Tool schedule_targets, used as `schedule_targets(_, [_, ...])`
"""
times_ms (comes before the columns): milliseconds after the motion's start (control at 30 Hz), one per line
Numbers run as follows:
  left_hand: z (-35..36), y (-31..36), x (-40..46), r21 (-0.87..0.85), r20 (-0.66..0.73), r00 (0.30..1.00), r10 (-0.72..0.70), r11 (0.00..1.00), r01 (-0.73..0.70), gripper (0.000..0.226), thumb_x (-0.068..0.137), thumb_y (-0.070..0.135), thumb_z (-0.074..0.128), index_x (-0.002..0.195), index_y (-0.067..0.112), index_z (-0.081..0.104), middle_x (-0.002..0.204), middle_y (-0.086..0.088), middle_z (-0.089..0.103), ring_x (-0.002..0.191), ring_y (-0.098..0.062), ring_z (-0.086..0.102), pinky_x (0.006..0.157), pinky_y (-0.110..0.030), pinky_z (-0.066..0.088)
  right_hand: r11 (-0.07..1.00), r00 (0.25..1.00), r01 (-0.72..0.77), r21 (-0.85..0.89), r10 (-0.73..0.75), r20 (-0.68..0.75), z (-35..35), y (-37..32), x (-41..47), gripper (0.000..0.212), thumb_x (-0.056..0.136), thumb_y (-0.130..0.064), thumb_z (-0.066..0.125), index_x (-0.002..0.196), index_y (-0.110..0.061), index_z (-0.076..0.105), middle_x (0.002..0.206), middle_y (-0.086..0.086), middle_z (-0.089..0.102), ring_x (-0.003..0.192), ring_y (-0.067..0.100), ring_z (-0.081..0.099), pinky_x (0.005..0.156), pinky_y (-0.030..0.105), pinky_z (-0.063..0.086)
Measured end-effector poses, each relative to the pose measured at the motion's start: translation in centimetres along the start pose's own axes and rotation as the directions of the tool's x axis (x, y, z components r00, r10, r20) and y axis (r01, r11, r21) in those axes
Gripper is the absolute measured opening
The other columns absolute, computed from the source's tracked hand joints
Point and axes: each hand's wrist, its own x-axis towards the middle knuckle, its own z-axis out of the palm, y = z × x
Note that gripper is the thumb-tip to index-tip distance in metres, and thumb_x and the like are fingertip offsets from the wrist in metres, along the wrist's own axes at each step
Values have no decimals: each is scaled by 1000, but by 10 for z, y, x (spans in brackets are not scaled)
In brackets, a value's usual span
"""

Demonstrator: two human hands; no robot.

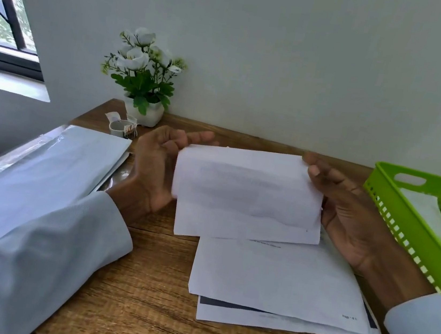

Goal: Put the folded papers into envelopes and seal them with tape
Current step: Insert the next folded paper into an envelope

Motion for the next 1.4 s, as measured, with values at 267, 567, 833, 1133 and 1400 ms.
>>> schedule_targets(267, [7, -9, -1, 200, 117, 991, -68, 979, 44, 46, 70, 13, 76, 115, 25, 72, 106, 10, 74, 102, -20, 70, 77, -33, 59, 998, 998, 65, 0, -65, -22, -3, -1, 2, 69, 60, 5, 73, 126, -12, 63, 117, 4, 74, 100, 15, 72, 70, 24, 58])
schedule_targets(567, [8, -9, -1, 536, 31, 981, 190, 825, -177, 54, 60, 18, 84, 111, 29, 73, 109, 15, 68, 94, -3, 68, 72, -21, 57, 967, 998, 57, -247, -52, 24, -1, 4, -2, 67, 50, -5, 86, 113, -23, 74, 109, 3, 76, 94, 16, 73, 73, 26, 59])
schedule_targets(833, [8, -6, 2, 767, 140, 893, 427, 524, -371, 11, 80, 30, 75, 90, 32, 75, 94, 19, 74, 87, -2, 67, 67, -27, 59, 815, 948, 235, -530, -312, -59, 5, 5, -3, 14, 77, -26, 83, 84, -37, 77, 75, -14, 75, 62, -2, 64, 58, 13, 50])
schedule_targets(1133, [4, -2, 5, 782, 128, 845, 519, 471, -408, 7, 80, 31, 76, 85, 27, 73, 111, 9, 64, 99, 2, 57, 80, -34, 56, 818, 938, 254, -516, -339, -76, 4, 3, 1, 19, 68, -35, 84, 84, -28, 79, 115, -15, 72, 111, 3, 64, 79, 3, 46])
schedule_targets(1400, [15, 1, 2, 727, 151, 874, 462, 547, -415, 3, 83, 26, 74, 81, 26, 72, 78, 16, 72, 70, -1, 66, 59, -19, 54, 941, 986, 135, -312, -158, -49, -2, 10, -4, 35, 72, -30, 76, 104, -16, 74, 98, -3, 79, 83, 15, 76, 57, 27, 60])
